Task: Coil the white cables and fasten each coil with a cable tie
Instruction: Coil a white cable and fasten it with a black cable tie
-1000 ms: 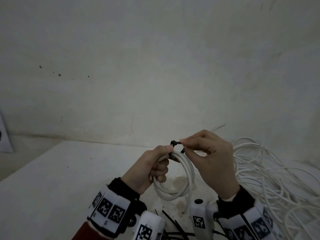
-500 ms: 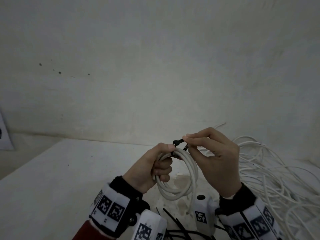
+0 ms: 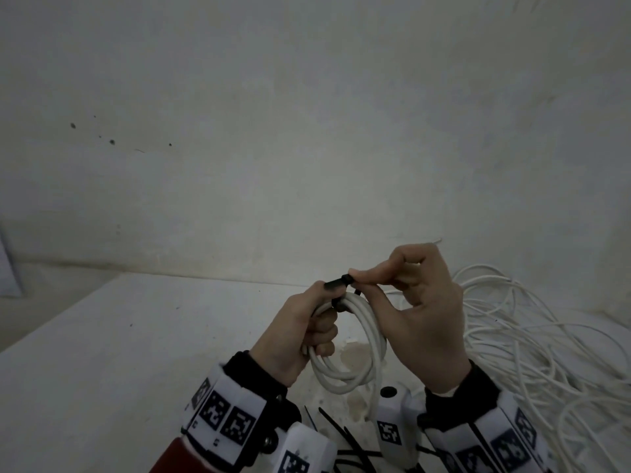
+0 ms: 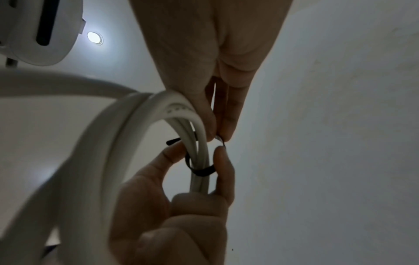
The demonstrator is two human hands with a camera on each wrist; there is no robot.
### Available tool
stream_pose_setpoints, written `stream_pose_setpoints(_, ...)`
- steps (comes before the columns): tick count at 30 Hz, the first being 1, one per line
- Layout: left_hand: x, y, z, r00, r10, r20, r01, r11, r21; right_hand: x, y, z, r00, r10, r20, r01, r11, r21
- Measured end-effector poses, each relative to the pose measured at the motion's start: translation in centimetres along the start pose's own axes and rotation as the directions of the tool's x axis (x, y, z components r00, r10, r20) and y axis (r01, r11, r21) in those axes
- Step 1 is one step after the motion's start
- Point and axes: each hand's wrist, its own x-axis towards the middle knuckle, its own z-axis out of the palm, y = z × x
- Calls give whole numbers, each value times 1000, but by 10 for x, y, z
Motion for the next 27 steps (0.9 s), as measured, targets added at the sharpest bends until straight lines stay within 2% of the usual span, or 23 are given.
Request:
stream_pose_setpoints(2,1,0,-1,998,54,-38,-54,999,-4,2,-2,-3,1000,6,21,-7,1000,31)
stream_pose_setpoints(4,2,1,-5,971,199,-130,-187,977,103,6,-3,-6,993,71,98,-73,997,22)
stream_pose_setpoints(5,2,2,-8,934,311,-177,-271,938,218,8,-2,-8,982,138,128,-139,990,-3)
stream_pose_setpoints(6,1,4,-11,877,435,-206,-347,867,357,11,-2,-10,964,233,132,-231,972,-30)
stream_pose_setpoints(8,-1,7,-17,753,639,-157,-435,662,611,15,-5,-15,886,450,111,-444,893,-72)
stream_pose_setpoints(9,-2,7,-20,708,696,-124,-451,580,679,16,-8,-16,822,550,148,-543,835,-88)
stream_pose_setpoints(10,-3,7,-22,675,730,-107,-465,533,707,17,-11,-16,744,630,221,-629,773,-82)
stream_pose_setpoints(11,-3,7,-22,654,750,-99,-477,512,714,18,-15,-15,676,673,301,-691,720,-58)
stream_pose_setpoints(12,-3,7,-22,647,757,-93,-488,504,713,17,-19,-13,630,689,358,-732,681,-22)
stream_pose_setpoints(13,-3,8,-21,645,760,-84,-496,500,710,17,-21,-10,613,686,392,-752,659,21)
stream_pose_setpoints(18,-3,5,-17,627,777,-54,-520,469,714,11,-21,2,574,673,468,-817,514,262)
stream_pose_setpoints(22,-1,2,-18,604,791,-97,-516,481,709,9,-21,6,533,652,539,-846,397,357)
stream_pose_setpoints(24,-1,4,-19,594,796,-120,-516,491,702,7,-23,8,526,630,572,-851,377,367)
stream_pose_setpoints(27,0,9,-27,562,805,-192,-491,511,705,1,-29,16,525,585,618,-849,405,339)
